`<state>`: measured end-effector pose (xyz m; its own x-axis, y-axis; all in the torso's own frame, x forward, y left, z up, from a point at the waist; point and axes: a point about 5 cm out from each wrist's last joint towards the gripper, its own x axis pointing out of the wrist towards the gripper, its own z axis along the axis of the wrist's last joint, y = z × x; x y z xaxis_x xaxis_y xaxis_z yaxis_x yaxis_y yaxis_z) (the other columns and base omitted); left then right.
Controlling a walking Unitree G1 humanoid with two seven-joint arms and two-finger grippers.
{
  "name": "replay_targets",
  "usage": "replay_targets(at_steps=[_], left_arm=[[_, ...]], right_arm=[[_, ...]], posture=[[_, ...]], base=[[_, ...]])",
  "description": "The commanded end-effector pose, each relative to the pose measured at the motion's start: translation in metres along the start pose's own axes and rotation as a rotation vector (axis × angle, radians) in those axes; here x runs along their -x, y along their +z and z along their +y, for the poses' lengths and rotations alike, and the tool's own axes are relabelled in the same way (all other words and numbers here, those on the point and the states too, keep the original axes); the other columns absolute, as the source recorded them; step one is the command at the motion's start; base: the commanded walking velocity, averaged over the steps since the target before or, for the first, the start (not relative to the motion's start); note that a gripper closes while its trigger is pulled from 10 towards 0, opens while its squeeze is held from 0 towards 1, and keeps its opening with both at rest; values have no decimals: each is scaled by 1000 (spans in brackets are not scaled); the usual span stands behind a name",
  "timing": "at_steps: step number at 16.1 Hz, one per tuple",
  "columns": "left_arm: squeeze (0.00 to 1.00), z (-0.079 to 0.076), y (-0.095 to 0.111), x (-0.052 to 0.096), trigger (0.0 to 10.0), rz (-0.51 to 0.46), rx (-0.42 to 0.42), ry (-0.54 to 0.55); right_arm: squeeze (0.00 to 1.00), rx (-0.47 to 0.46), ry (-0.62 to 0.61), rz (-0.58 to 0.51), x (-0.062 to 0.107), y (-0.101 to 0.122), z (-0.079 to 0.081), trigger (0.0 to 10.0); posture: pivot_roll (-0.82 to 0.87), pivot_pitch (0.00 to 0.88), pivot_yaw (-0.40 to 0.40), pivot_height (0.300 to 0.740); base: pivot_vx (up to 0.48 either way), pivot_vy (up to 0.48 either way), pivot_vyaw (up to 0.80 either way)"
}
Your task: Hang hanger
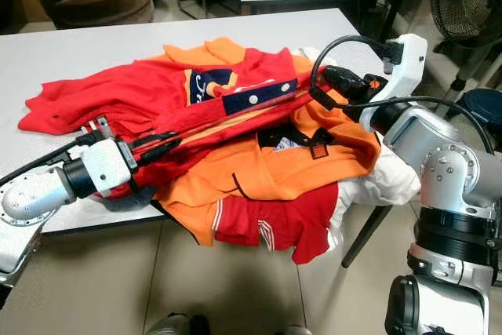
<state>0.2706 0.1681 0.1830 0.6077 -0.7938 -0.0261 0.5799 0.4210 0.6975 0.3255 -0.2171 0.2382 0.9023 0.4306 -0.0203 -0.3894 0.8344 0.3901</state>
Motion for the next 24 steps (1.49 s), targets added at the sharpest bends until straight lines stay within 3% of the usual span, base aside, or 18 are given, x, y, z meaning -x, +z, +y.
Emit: replay_targets(at_steps=[1, 5, 11, 14, 16, 19, 22, 24], left_arm=[[0, 5, -9, 9, 10000, 76, -3, 13], [0, -1, -18, 3, 10000, 136, -32, -8], [0, 16, -24, -7, 10000, 186, -29, 136], [0, 15, -25, -8, 10000, 219, -66, 124], [0, 1, -23, -22, 10000, 230, -91, 38], [0, -8, -21, -26, 10000, 226, -85, -31], [0, 3, -28, -23, 10000, 291, -93, 54], [0, 1, -27, -24, 10000, 311, -154, 16]], right_arm=[[0, 30, -22, -76, 7, 15, -2, 0], [0, 30, 37, -105, 4, 22, 15, 0], [0, 19, 91, -98, 4, 18, 33, 0], [0, 14, 97, -94, 6, 16, 37, 0], [0, 18, 136, -76, 3, 12, 52, 0], [0, 28, 105, -71, 3, 13, 47, 0], [0, 30, 97, -81, 7, 18, 47, 0], [0, 29, 63, -132, 6, 30, 46, 0]], posture=[[-192, 52, 72, 740], [-197, 50, 78, 740], [-206, 51, 77, 740], [-205, 47, 76, 740], [-206, 44, 74, 740], [-212, 39, 74, 740], [-211, 36, 73, 740], [-212, 32, 72, 740]], base=[[0, 0, 0], [0, 0, 0], [0, 0, 0], [0, 0, 0], [0, 0, 0], [0, 0, 0], [0, 0, 0], [0, 0, 0]])
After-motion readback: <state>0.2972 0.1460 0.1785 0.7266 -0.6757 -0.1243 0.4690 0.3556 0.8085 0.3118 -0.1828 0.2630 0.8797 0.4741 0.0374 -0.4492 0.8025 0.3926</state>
